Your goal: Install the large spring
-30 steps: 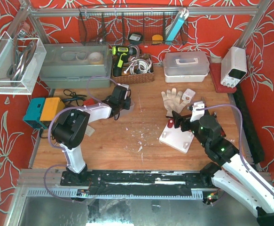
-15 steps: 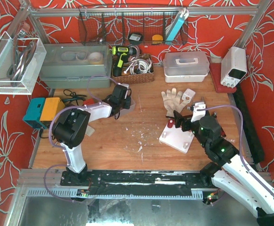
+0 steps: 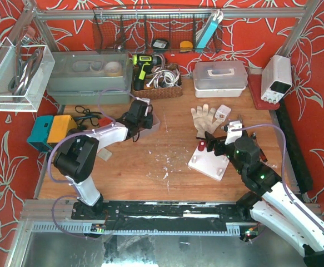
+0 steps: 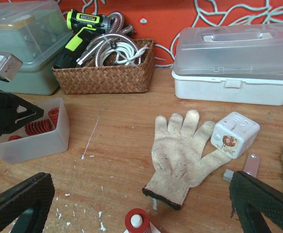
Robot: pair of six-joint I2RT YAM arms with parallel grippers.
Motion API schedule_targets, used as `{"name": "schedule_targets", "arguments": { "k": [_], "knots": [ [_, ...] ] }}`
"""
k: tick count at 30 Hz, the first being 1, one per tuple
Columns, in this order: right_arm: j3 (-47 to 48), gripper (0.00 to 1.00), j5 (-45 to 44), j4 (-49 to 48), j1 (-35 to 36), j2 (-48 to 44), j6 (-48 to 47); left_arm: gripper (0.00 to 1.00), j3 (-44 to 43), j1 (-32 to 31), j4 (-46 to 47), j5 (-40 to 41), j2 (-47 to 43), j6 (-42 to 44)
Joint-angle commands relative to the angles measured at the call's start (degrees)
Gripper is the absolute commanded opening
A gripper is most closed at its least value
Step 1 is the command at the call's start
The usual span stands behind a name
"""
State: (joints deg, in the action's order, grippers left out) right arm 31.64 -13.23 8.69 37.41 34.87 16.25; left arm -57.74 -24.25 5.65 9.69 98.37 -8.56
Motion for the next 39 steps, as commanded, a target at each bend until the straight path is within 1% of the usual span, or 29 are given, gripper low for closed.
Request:
{"name": "schedule_targets", "arguments": {
  "k": [1,4,14,17,23,29,32,36,39],
  "knots": [
    [-0.7,0.99,-0.74,0.51,0.03,-0.31,0.54,0.32,-1.33,0.18,0.34,-0.87,1.27,0.1],
    [-0.69,0.99,-0.98,0.68,0.03,-0.74,0.45,0.36,-2.92,0.18,0.12,-0.91,3.15,0.38],
    [-0.7,0.99,-2.13,1.24,0.03,-2.19,0.18,0.37,-5.64,0.17,0.01,-0.81,7.47,0.82],
    [-0.61,0.99,-2.45,1.59,0.04,-2.66,0.09,0.37,-5.25,0.18,1.88,-0.23,8.3,0.98],
    [-0.7,0.99,-3.32,1.88,0.03,-3.3,-0.03,0.34,-6.8,0.18,3.01,0.51,11.06,1.4],
    [-0.72,0.99,-4.11,2.04,0.06,-3.69,-0.08,0.28,-7.55,0.2,3.06,0.75,12.72,1.2],
    [-0.79,0.99,-4.44,2.12,0.04,-3.87,-0.12,0.23,-7.19,0.21,3.13,1.02,12.3,1.41],
    [-1.03,0.99,-4.76,2.11,0.03,-3.79,-0.04,0.22,-7.21,0.17,1.86,1.36,10.88,1.4],
    [-1.05,0.99,-4.78,2.04,0.02,-3.81,-0.07,0.22,-6.45,0.17,0.38,1.64,7.98,0.8]
  ]
}}
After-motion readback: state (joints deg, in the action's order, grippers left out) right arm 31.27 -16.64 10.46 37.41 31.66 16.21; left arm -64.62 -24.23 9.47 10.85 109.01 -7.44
